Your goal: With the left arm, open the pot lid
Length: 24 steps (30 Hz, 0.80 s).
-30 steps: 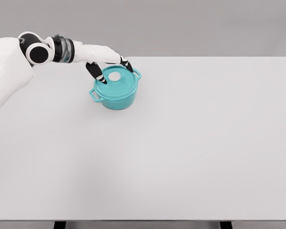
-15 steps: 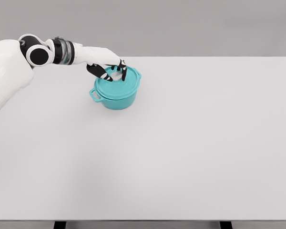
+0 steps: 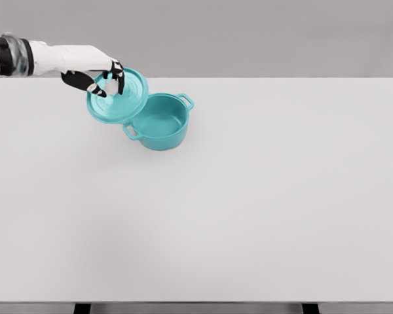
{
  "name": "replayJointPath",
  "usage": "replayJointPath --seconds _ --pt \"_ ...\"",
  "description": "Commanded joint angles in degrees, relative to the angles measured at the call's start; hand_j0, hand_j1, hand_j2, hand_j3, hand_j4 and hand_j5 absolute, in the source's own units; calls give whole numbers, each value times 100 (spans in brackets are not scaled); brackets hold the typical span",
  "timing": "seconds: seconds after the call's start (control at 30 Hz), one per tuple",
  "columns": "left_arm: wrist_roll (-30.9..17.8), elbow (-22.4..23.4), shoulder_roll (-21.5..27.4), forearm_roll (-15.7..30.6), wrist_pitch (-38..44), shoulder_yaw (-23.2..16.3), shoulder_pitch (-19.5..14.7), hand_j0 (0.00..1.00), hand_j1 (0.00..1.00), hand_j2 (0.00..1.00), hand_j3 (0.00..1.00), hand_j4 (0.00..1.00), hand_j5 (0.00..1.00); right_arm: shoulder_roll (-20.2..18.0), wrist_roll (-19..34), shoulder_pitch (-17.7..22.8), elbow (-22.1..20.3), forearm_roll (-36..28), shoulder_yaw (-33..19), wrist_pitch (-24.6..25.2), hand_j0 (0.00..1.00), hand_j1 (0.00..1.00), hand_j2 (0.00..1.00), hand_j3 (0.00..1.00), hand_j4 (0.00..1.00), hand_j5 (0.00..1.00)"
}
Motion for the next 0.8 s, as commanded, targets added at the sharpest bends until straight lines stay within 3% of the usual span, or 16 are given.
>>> replayJointPath --seconds 0.0,0.07,0.17,0.2,0.23,0.27,0.5,0.57,0.63,0.67,0.7,0.77 --pt "4 -64 490 75 17 9 0 45 45 45 45 45 45 -1 2 -9 0 2 -1 -2 100 100 100 100 100 100" --pt "4 -11 763 75 17 18 44 45 45 45 45 45 45 -1 2 0 0 2 -1 -2 100 100 100 100 100 100" --pt "4 76 763 75 17 27 123 47 47 47 47 47 47 -1 2 0 0 2 -1 -2 100 100 100 100 100 100" --pt "4 76 710 66 17 27 123 64 64 64 64 64 64 -1 2 0 0 2 -1 -2 100 100 100 100 100 100" --pt "4 76 702 66 17 27 123 95 95 95 95 95 95 -1 2 0 0 2 -1 -2 100 100 100 100 100 100" --pt "4 68 693 66 17 36 123 100 100 100 100 100 100 -1 2 0 0 2 -1 -2 100 100 100 100 100 100" --pt "4 -29 605 93 17 79 237 100 100 100 100 100 100 -1 2 0 0 2 -1 -2 100 100 100 100 100 100" --pt "4 -687 710 487 17 132 448 100 100 100 100 100 100 -1 2 0 0 2 -1 -2 100 100 100 100 100 100" --pt "4 -1785 1535 1278 17 255 475 100 100 100 100 100 100 -1 2 0 0 2 -1 -2 100 100 100 100 100 100" --pt "4 -2471 1870 1534 17 422 519 100 100 100 100 100 100 -1 2 0 0 2 -1 -2 100 100 100 100 100 100" --pt "4 -2832 2090 1657 17 589 676 100 100 100 100 100 100 -1 2 0 0 2 -1 -2 100 100 100 100 100 100" --pt "4 -3202 2292 1789 17 1406 1511 100 100 100 100 100 100 -1 2 0 0 2 -1 -2 100 100 100 100 100 100"
